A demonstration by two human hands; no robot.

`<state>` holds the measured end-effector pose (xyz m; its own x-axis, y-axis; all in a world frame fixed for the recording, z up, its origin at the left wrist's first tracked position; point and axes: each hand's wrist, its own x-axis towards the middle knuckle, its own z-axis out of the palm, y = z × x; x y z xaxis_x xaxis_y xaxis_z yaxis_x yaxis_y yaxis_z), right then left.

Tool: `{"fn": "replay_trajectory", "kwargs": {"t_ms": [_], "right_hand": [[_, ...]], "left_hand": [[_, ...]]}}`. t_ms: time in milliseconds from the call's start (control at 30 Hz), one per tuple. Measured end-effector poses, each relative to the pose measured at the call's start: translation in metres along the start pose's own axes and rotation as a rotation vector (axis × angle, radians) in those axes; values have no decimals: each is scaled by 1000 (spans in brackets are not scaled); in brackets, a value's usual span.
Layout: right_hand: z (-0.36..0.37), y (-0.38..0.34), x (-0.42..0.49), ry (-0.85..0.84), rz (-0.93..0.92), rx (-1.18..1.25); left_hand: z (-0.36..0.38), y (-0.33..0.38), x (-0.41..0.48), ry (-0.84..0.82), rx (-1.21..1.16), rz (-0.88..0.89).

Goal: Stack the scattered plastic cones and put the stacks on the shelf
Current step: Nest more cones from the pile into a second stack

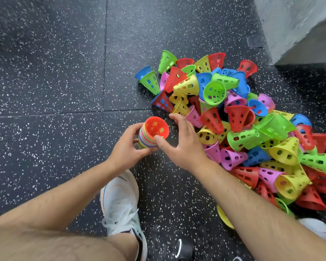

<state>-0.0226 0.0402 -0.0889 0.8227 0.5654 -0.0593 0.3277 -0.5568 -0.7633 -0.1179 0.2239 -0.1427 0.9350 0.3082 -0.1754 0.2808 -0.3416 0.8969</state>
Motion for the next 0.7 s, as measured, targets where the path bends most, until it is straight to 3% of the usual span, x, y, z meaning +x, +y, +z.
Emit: {"fn": "replay_trajectory", "kwargs": {"t_ms": [233, 533, 700], "right_hand": [[0, -11, 103, 107, -58, -101], [51, -15, 246, -322, -104, -908], [59, -12, 248, -246, -160, -816]], "left_hand": [[-24, -8, 19, 109, 10, -45], [-55, -15, 60, 212, 2, -101], [-64, -16, 66, 233, 3, -100]]}}
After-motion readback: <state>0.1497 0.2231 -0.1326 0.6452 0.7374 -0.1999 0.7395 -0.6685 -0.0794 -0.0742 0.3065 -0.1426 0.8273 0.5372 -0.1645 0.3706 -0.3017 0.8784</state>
